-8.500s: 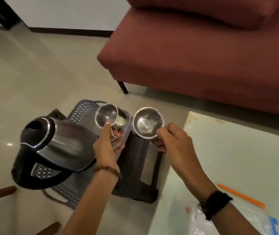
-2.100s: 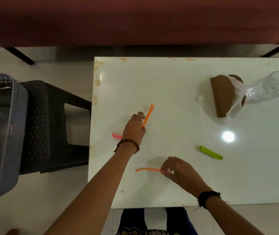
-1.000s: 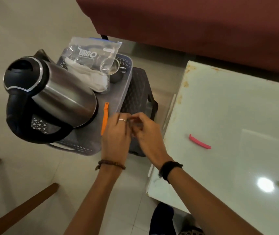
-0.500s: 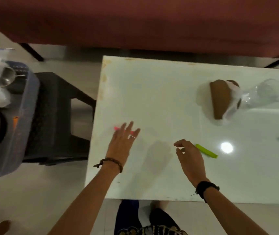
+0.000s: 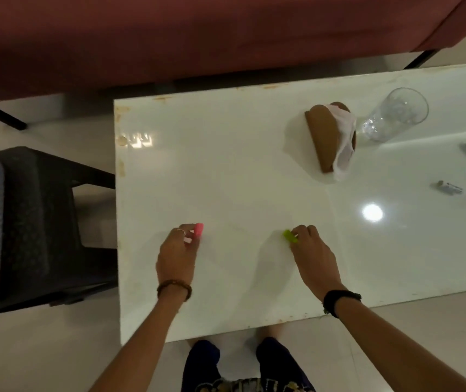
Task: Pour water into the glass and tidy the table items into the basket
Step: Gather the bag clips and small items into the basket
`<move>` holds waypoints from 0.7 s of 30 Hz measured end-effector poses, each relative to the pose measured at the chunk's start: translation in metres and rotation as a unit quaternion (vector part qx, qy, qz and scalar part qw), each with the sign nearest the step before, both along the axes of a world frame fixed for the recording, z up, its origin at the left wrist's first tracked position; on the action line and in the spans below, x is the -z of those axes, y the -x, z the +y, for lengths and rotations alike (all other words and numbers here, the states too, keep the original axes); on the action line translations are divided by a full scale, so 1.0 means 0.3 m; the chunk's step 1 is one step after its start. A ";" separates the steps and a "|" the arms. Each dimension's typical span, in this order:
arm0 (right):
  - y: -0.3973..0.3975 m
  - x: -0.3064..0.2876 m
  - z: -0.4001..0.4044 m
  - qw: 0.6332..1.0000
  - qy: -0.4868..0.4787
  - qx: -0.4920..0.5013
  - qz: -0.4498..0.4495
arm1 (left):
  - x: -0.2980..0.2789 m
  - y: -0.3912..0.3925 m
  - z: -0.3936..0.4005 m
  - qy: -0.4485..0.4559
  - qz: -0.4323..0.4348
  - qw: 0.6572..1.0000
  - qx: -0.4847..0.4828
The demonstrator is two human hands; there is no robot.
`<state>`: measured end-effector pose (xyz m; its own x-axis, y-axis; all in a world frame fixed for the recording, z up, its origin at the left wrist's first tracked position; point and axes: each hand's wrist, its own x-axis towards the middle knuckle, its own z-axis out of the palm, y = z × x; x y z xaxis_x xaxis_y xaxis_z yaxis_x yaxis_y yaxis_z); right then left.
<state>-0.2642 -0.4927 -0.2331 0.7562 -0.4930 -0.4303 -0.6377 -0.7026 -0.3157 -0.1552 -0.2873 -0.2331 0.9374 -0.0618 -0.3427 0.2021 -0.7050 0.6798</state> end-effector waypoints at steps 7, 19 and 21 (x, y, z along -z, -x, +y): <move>-0.279 -0.177 0.460 0.941 -0.273 0.055 -0.191 | -0.191 -0.088 0.238 0.122 -0.026 0.972 -0.197; -0.734 -0.307 1.311 0.893 -0.375 -0.144 -0.204 | -0.275 -0.326 1.005 -0.018 -0.064 0.959 -0.275; -0.739 -0.280 1.342 0.906 -0.342 -0.166 -0.185 | -0.241 -0.343 1.033 -0.039 -0.015 0.972 -0.230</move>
<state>-0.0425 -0.0903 -0.1492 0.9688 0.0745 -0.2363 -0.1889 -0.3948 -0.8992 -0.0524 0.0226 -0.1607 0.8699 0.3907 -0.3010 0.4881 -0.5947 0.6388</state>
